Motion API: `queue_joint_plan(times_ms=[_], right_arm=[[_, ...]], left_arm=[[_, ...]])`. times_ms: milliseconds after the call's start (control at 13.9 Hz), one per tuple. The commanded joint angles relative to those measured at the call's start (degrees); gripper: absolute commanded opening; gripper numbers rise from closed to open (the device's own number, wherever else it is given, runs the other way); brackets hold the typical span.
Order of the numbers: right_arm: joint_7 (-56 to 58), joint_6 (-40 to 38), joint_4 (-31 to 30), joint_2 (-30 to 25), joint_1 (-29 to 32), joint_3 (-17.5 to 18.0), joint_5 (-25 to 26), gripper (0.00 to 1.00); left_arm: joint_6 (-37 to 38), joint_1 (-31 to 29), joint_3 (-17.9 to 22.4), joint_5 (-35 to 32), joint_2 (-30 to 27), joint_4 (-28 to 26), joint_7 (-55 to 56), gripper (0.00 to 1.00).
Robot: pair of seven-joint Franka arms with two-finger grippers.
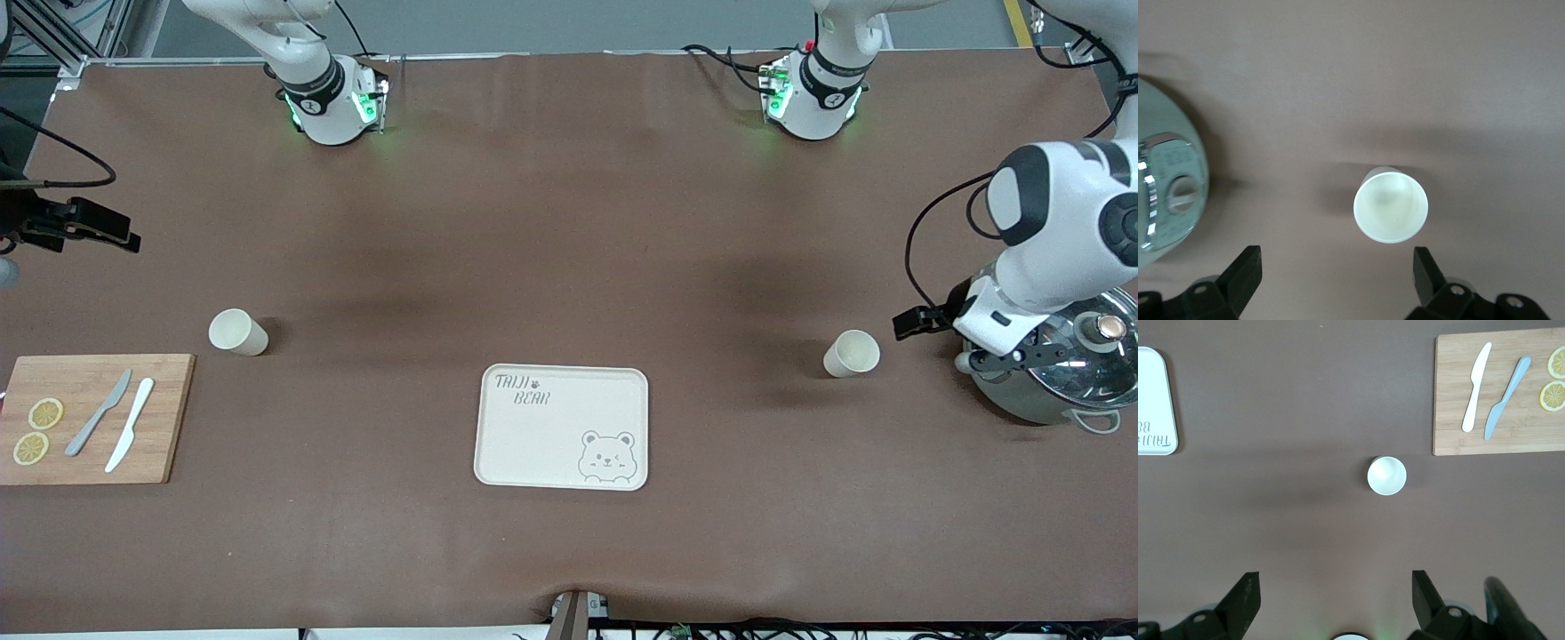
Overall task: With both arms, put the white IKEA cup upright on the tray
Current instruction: 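Reach the left gripper to the white cup by the pot and grasp it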
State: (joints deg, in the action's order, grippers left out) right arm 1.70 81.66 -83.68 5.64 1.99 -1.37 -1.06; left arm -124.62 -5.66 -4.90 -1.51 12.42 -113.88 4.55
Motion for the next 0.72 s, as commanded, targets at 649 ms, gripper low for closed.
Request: queue_joint_plan(times_ms=[649], right_arm=[[-5.29,-0.27,0.71,8.42,0.65,-0.38,-4.21,1.0]], left_arm=[[-6.43,-0.41,-0.82,1.16,9.99,-0.37,0.2,0.79]])
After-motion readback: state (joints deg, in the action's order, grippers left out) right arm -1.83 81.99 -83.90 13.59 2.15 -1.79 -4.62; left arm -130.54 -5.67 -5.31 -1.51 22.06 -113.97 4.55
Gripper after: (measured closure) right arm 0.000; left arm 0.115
